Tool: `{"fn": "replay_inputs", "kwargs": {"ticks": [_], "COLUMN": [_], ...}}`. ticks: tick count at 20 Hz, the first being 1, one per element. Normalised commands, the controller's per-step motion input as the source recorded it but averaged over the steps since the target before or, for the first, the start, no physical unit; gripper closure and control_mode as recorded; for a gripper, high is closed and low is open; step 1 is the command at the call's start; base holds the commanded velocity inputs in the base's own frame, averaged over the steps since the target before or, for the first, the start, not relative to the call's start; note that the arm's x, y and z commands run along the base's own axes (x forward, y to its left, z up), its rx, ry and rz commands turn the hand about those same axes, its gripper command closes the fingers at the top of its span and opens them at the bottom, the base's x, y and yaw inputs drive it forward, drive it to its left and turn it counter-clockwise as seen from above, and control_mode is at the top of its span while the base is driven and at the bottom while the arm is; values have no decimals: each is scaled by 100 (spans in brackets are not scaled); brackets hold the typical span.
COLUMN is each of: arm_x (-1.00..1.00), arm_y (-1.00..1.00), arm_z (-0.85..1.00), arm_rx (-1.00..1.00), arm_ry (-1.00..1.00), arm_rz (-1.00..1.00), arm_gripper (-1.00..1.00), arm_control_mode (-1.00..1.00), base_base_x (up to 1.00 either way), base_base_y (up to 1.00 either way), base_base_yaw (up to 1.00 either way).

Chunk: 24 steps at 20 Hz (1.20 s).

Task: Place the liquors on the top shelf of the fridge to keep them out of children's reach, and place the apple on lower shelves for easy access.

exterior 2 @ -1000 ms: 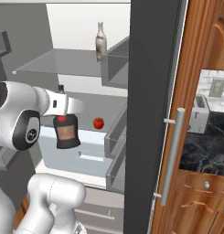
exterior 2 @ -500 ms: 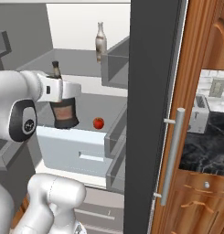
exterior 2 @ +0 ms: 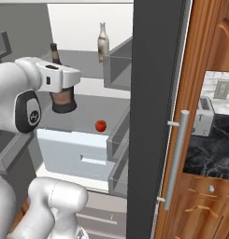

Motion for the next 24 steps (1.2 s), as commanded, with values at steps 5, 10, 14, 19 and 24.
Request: {"fn": "replay_inputs", "kwargs": {"ticks": [5,10,14,19,24], "arm_x": [36,54,60,53,54], "arm_y": [21,10,8,10,6], "arm_z": [43,19,0,0,-2], "arm_rx": [0,0,0,0,1], "arm_ry": [5,5,0,0,0], "arm_rz": [1,6,13,13,14], "arm_gripper": [100,100,100,100,100], "arm_control_mode": [-100,-100,-100,-100,-100], "base_base_x": [0,0,0,0,0], "base_base_y": [0,0,0,0,0], "base_base_yaw": [0,0,0,0,0]}}
